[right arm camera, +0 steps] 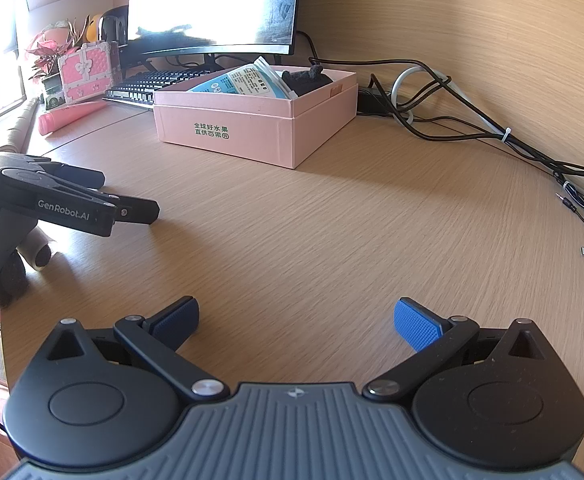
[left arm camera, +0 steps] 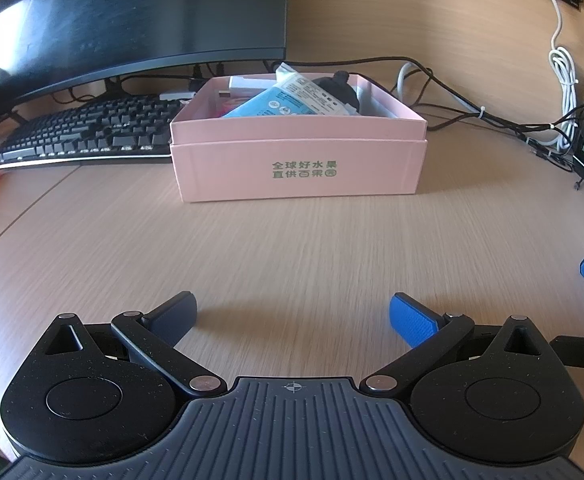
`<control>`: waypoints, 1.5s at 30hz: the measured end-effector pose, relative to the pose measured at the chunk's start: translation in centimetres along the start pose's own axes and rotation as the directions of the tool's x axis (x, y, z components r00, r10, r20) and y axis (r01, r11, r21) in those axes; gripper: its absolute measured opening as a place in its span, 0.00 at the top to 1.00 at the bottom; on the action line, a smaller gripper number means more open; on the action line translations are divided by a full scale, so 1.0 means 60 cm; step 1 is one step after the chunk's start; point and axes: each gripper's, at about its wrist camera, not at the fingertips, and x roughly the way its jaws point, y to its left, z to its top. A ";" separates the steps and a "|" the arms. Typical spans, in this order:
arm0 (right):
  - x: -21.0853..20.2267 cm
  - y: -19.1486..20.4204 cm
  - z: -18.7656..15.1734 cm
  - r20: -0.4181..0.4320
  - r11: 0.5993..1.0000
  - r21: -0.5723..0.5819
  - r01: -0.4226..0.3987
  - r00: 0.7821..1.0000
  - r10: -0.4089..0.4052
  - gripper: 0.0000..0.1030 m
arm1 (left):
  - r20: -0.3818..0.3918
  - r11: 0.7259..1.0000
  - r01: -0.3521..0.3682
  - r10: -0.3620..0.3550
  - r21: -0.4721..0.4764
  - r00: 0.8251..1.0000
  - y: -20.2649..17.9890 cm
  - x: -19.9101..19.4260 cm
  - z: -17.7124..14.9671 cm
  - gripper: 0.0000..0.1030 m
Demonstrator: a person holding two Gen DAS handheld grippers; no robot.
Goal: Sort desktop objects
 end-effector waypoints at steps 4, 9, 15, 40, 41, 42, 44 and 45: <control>-0.001 0.000 0.000 0.000 1.000 0.000 0.000 1.000 0.000 0.00 | 0.000 1.000 0.000 0.000 0.000 1.000 0.000 0.000 0.000 0.00; 0.000 0.000 0.000 0.000 1.000 0.000 0.000 1.000 0.000 0.00 | 0.000 1.000 -0.001 0.001 0.000 1.000 0.000 0.000 0.000 0.00; 0.000 0.000 0.000 0.000 1.000 0.000 0.000 1.000 0.000 0.00 | 0.000 1.000 0.000 0.000 -0.001 1.000 0.001 -0.001 0.000 0.00; -0.001 0.000 0.000 0.000 1.000 0.000 0.000 1.000 0.000 0.00 | -0.014 0.999 0.035 -0.035 0.015 0.999 0.005 0.001 0.003 0.00; 0.000 0.000 0.001 0.000 1.000 0.000 0.000 1.000 0.000 0.00 | -0.012 0.999 0.037 -0.037 0.012 0.999 0.006 0.000 0.003 0.00; -0.001 0.000 0.000 0.000 1.000 0.000 0.000 1.000 0.000 0.00 | -0.011 0.999 0.040 -0.040 0.010 0.999 0.007 0.000 0.002 0.00; 0.000 0.000 0.001 0.000 1.000 0.000 0.000 1.000 0.000 0.00 | -0.008 0.999 0.042 -0.042 0.009 0.999 0.007 -0.002 0.002 0.00; 0.000 0.000 0.001 0.000 1.000 0.000 0.000 1.000 0.000 0.00 | -0.009 0.999 0.039 -0.039 0.013 0.999 0.006 -0.002 0.002 0.00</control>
